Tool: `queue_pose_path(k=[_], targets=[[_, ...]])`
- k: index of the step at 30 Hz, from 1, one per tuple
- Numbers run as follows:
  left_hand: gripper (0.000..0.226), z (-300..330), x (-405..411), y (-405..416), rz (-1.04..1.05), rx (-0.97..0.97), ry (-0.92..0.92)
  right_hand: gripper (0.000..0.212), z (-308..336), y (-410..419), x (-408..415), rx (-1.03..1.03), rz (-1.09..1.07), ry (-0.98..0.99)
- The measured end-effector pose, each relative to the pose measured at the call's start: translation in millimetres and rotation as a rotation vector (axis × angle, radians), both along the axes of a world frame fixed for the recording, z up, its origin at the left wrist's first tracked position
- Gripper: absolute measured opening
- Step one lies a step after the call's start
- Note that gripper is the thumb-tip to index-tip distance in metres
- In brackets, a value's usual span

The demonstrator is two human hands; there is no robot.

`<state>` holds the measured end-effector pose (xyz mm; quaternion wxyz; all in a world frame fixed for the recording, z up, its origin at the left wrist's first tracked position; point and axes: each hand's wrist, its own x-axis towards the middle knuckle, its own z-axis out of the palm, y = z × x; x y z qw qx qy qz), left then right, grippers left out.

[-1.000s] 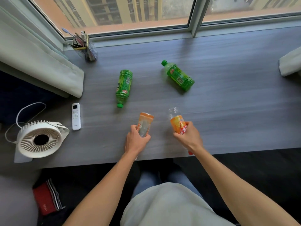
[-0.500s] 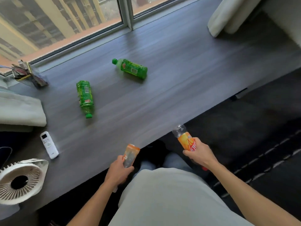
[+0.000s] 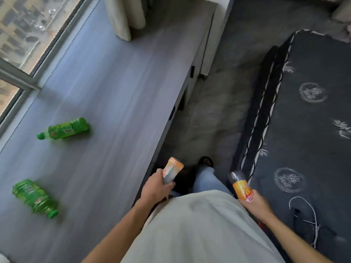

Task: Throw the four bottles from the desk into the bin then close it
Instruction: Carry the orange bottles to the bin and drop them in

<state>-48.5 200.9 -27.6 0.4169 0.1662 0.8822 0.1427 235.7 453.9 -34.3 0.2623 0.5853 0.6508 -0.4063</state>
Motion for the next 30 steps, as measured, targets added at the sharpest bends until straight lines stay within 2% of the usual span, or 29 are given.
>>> queue_pose_path(k=[5,11,15,18,23,30], targets=[[0.045,-1,-24,101,-0.172,0.009,0.037,0.043,-6,39,29,-0.028,-0.27,0.007],[0.043,-15,-47,175,-0.235,-0.06,0.022,0.048,-14,126,7,-0.062,-0.403,0.042],[0.049,-16,-65,191,-0.191,-0.148,0.033,0.048,-7,191,-34,-0.005,-0.36,0.088],[0.046,-15,-86,198,-0.189,-0.18,0.066,0.056,-5,239,-75,-0.005,-0.302,0.159],[0.04,-16,-125,220,-0.154,-0.26,-0.023,0.064,-6,306,-135,0.002,-0.286,0.209],[0.042,-25,-202,322,-0.129,-0.262,-0.073,0.059,-10,365,-173,-0.007,-0.387,0.183]])
